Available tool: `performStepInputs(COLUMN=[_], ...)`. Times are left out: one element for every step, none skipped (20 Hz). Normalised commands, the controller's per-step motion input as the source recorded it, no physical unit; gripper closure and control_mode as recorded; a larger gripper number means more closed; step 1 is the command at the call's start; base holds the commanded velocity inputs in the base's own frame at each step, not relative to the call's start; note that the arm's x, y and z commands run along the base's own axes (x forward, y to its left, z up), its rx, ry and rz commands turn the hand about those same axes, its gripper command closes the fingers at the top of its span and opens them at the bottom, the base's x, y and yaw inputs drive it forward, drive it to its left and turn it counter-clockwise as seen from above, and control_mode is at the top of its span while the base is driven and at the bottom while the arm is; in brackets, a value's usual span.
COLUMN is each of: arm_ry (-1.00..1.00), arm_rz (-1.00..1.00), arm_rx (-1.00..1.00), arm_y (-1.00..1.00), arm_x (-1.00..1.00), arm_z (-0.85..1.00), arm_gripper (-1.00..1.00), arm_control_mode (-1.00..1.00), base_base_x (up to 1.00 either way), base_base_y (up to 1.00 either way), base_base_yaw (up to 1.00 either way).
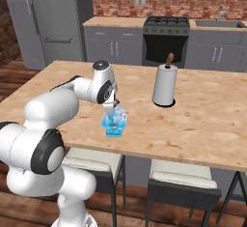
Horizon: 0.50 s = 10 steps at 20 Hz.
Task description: Stack the yogurt containers by placing the smaller containers on top of the larger containers.
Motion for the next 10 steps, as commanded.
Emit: performStepInputs(arm_ry=[0.00, 0.00, 0.00, 0.00, 0.00, 0.00, 0.00, 0.00, 0.00, 0.00], arm_rz=[0.00, 0.00, 0.00, 0.00, 0.00, 0.00, 0.00, 0.00, 0.00, 0.00], arm_rx=[0.00, 0.00, 0.00, 0.00, 0.00, 0.00, 0.00, 0.00, 0.00, 0.00], arm_y=[0.00, 0.00, 0.00, 0.00, 0.00, 0.00, 0.00, 0.00, 0.00, 0.00], arm_x=[0.00, 0.00, 0.00, 0.00, 0.00, 0.00, 0.00, 0.00, 0.00, 0.00], arm_z=[0.00, 0.00, 0.00, 0.00, 0.00, -0.02, -0.03, -0.03, -0.03, -0.03], arm_gripper=[1.00, 1.00, 1.00, 1.00, 1.00, 1.00, 1.00, 1.00, 1.00, 1.00], arm_control_mode=[-1.00, -1.00, -1.00, -1.00, -1.00, -1.00, -1.00, -1.00, -1.00, -1.00], base_base_x=[0.00, 0.00, 0.00, 0.00, 0.00, 0.00, 0.00, 0.00, 0.00, 0.00], base_base_y=[0.00, 0.00, 0.00, 0.00, 0.00, 0.00, 0.00, 0.00, 0.00, 0.00], base_base_yaw=[0.00, 0.00, 0.00, 0.00, 0.00, 0.00, 0.00, 0.00, 0.00, 0.00])
